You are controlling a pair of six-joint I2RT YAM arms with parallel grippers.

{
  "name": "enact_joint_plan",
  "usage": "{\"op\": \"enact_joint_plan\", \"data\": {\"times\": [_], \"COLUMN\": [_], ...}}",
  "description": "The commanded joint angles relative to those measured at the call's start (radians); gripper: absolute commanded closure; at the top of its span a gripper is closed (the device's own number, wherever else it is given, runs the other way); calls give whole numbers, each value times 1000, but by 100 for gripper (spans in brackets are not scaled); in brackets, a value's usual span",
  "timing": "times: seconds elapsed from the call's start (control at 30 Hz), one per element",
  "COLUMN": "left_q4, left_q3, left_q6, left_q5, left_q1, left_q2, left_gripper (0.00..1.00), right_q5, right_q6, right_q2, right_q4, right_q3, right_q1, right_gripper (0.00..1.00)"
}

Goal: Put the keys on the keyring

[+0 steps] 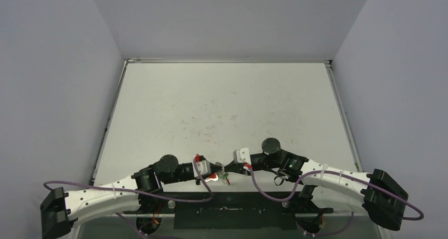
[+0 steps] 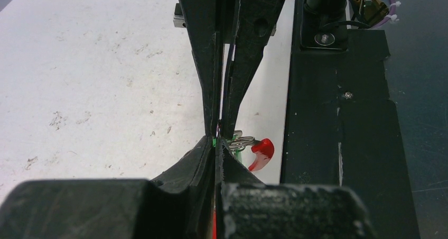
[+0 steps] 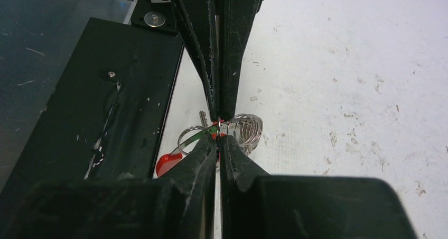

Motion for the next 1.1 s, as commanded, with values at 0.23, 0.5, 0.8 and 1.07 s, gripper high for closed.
{"op": "enact_joint_plan", "data": {"times": [0.23,0.5,0.8,1.07], "left_q4": [-31,-23,-10,99], "left_q3": [32,37,35,27], "left_q6": [22,42,59,55], "left_q5": [-61,-109,-109,-34], "left_q1": [-5,-5,-5,-5], "left_q2": [-56,-57,-68,16], "left_gripper": [72,68,68,70], "right_q5": [160,270,254,250], "right_q6": [23,113,104,112], "right_q2": [25,228,281,289], "right_q4": [-557,-932,-993,-984], "right_q3": [336,618,689,704], "right_q1": [26,44,73,91], "right_gripper": [100,100,100,100]}}
